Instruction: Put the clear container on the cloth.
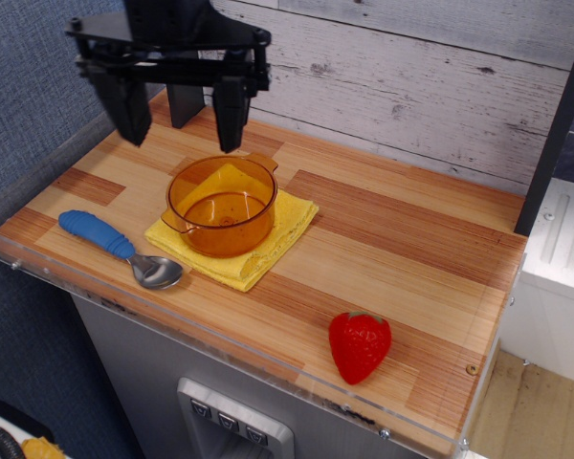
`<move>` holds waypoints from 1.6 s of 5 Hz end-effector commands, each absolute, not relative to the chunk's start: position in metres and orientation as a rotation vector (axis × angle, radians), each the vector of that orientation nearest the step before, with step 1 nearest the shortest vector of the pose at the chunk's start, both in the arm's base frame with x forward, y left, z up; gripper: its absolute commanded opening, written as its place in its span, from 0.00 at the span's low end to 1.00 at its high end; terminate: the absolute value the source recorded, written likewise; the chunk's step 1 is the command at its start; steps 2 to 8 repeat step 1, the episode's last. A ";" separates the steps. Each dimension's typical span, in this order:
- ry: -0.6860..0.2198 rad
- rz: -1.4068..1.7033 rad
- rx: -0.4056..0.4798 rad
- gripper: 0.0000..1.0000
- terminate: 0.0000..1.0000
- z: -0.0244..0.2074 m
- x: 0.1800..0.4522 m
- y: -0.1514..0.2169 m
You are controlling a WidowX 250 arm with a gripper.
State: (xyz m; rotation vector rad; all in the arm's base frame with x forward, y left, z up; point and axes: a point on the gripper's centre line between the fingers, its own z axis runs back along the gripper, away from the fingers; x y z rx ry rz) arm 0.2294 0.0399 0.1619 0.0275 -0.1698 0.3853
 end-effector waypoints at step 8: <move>-0.212 0.385 0.017 1.00 1.00 0.172 0.222 0.036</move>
